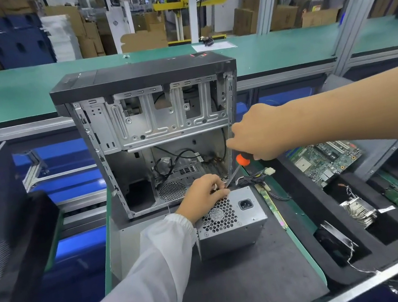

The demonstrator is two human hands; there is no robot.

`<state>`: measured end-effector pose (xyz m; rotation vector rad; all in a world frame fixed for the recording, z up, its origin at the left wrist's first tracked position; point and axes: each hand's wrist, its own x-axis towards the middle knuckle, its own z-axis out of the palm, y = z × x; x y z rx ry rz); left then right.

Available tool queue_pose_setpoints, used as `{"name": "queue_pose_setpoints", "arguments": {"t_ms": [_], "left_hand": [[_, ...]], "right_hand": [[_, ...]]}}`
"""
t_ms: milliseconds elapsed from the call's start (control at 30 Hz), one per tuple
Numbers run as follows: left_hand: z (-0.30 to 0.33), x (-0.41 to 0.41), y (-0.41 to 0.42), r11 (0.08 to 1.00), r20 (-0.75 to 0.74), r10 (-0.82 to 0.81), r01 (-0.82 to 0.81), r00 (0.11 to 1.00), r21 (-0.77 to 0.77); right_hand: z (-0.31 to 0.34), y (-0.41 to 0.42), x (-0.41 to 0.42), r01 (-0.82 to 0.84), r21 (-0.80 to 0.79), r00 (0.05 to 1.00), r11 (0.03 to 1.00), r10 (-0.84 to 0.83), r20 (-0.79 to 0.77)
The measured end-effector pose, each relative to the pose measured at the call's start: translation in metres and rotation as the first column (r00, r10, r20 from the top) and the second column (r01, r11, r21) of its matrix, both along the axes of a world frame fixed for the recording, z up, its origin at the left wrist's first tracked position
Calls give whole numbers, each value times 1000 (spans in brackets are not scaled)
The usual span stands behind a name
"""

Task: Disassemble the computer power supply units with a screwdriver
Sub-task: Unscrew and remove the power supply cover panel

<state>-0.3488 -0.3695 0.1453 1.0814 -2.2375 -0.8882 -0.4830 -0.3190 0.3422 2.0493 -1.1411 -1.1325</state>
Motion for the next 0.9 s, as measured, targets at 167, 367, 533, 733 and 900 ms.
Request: {"name": "queue_pose_setpoints", "arguments": {"t_ms": [167, 367, 533, 733, 900], "left_hand": [[-5, 19, 5, 976, -77, 212, -207, 974, 72], [-30, 50, 21, 547, -324, 659, -136, 679, 826], [-43, 62, 54, 417, -332, 726, -2, 603, 909], [-43, 56, 77, 568, -340, 622, -108, 705, 816], [-43, 59, 81, 690, -253, 507, -212, 824, 693]], "right_hand": [[-3, 7, -14, 45, -6, 991, 999, -44, 125], [-14, 10, -1, 60, 145, 952, 988, -100, 288], [-14, 13, 20, 47, 306, 898, 951, -175, 404], [-12, 13, 35, 47, 367, 906, 929, -194, 375], [-10, 15, 39, 53, 348, 931, 936, -172, 321]]}}
